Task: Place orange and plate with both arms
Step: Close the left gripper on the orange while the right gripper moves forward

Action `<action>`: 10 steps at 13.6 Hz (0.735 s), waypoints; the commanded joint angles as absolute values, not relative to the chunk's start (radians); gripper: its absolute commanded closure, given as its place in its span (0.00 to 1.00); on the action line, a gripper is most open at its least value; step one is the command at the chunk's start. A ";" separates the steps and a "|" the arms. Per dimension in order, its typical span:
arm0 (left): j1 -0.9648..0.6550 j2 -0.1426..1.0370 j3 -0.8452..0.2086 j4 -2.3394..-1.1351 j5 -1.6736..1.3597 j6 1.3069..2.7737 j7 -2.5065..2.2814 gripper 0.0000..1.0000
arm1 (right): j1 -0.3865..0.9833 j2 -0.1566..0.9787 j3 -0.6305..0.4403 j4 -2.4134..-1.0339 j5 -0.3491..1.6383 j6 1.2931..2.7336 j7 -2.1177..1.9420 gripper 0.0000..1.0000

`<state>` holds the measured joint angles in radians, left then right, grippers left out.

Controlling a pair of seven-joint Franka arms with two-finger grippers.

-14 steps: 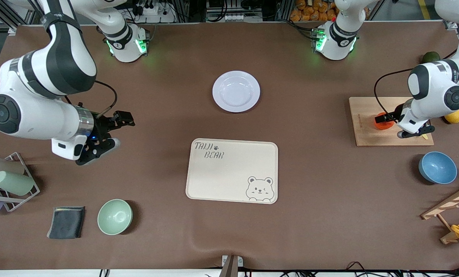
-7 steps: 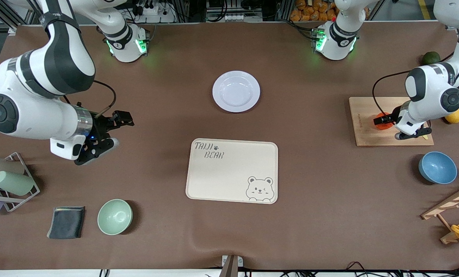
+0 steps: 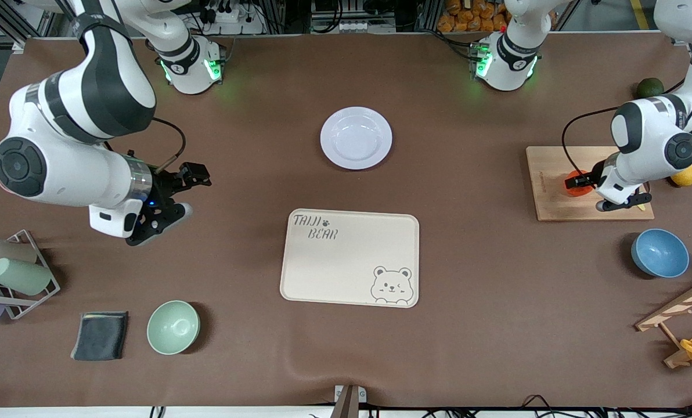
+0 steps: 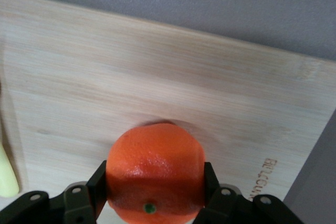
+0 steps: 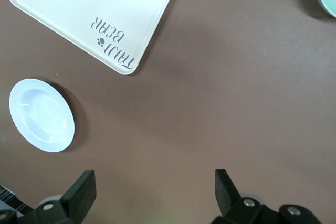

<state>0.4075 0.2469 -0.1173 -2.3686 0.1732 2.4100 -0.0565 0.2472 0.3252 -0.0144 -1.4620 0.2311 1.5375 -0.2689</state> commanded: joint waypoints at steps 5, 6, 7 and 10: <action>0.400 0.216 -0.241 -2.341 0.190 2.389 -0.227 1.00 | 0.241 0.322 -0.021 -1.454 0.239 1.545 -0.273 0.00; 0.400 0.219 -0.270 -2.323 0.190 2.370 -0.285 1.00 | 0.236 0.325 -0.021 -1.454 0.236 1.563 -0.273 0.00; 0.400 0.224 -0.291 -2.315 0.190 2.364 -0.326 1.00 | 0.235 0.330 -0.021 -1.457 0.241 1.583 -0.273 0.00; 0.400 0.222 -0.350 -2.296 0.190 2.355 -0.420 1.00 | 0.244 0.336 -0.021 -1.460 0.241 1.637 -0.265 0.00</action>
<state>0.3942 0.2376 -0.3191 -2.3094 0.1732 2.3839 -0.3569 0.2439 0.3300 -0.0248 -1.4621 0.2311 1.6119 -0.2688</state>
